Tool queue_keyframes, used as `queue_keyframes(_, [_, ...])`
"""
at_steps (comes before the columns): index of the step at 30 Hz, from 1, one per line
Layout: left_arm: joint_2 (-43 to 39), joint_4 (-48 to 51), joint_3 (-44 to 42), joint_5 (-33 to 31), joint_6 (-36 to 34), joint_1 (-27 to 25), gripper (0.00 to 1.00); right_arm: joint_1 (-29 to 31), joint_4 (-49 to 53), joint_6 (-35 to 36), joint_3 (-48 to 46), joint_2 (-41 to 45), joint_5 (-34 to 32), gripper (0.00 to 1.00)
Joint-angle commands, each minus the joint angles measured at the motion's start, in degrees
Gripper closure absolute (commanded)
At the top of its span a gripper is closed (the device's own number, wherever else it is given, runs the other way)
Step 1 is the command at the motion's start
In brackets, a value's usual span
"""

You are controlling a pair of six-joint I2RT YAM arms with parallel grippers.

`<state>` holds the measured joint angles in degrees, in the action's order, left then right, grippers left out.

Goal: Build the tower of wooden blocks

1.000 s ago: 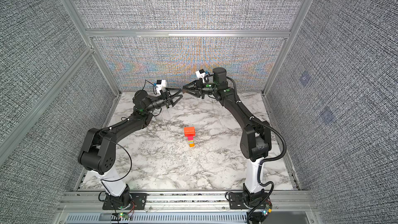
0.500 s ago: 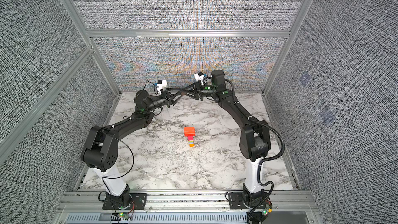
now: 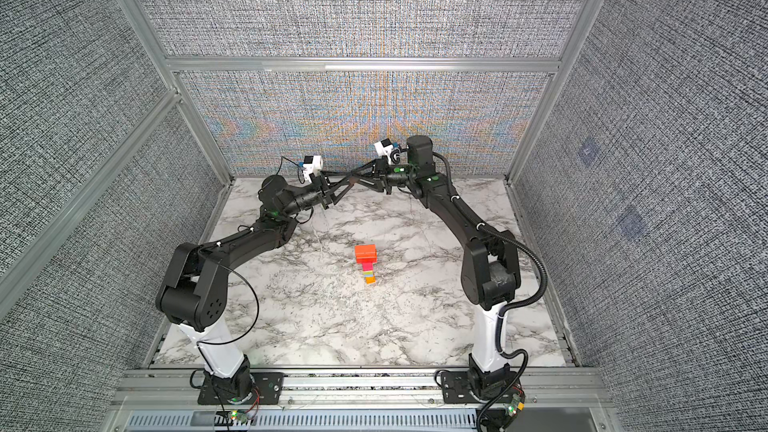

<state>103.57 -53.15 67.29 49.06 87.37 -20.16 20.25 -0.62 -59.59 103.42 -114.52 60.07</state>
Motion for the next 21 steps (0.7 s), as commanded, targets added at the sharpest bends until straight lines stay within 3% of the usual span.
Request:
queue_keyframes(1, [-0.2,-0.2,-0.1,0.7,0.1,-0.1,0.51,0.1,-2.0,0.6,0.4,0.0,0.0,0.88])
queue_keyframes(21, [0.5,-2.1,-0.4,0.8,1.7,0.0,0.64,0.6,-0.5,2.6,-0.4,0.4,-0.2,0.87])
